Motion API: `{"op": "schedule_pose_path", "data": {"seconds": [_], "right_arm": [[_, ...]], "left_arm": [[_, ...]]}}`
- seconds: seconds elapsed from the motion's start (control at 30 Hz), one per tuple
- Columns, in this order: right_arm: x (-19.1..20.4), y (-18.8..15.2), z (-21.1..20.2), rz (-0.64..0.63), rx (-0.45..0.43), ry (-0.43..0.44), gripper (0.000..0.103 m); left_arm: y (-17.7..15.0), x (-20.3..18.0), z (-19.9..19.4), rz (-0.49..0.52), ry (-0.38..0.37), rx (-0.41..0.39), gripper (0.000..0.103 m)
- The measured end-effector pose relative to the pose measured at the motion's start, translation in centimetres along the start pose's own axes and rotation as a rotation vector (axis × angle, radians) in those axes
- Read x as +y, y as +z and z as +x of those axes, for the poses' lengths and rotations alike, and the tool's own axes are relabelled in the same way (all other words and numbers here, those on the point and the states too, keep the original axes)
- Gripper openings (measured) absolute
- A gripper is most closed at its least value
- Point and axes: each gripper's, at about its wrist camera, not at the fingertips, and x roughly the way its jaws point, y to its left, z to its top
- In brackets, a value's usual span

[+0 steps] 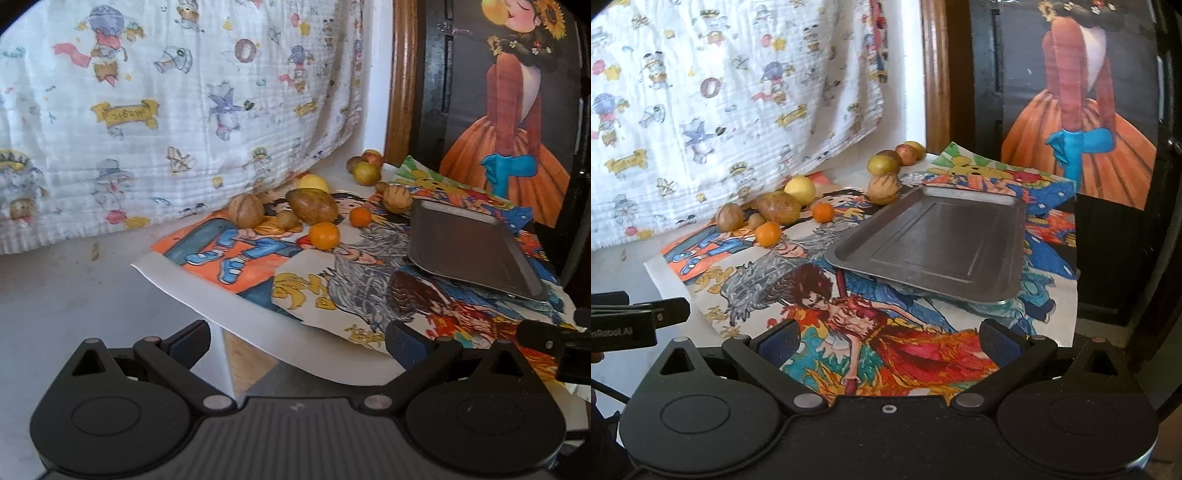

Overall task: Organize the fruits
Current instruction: 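Move the left tool toward the brown round fruit while the right tool approaches an orange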

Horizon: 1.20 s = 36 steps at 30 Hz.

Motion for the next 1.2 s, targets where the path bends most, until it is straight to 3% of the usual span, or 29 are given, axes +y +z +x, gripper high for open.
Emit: {"op": "schedule_pose_path", "data": {"seconds": [0.6, 0.97, 1.2], "right_arm": [[1.5, 6.6, 0.3, -0.093, -0.019, 0.048, 0.103], [2.9, 14.4, 5.7, -0.132, -0.020, 0.157, 0.103], [1.7, 17.4, 10.8, -0.168, -0.054, 0.262, 0.103]], "left_arm": [[5.3, 1.4, 0.8, -0.026, 0.051, -0.032, 0.103], [10.2, 2.8, 5.5, -0.091, 0.142, 0.006, 0.103], [12.1, 3.6, 9.3, -0.120, 0.194, 0.001, 0.103]]}}
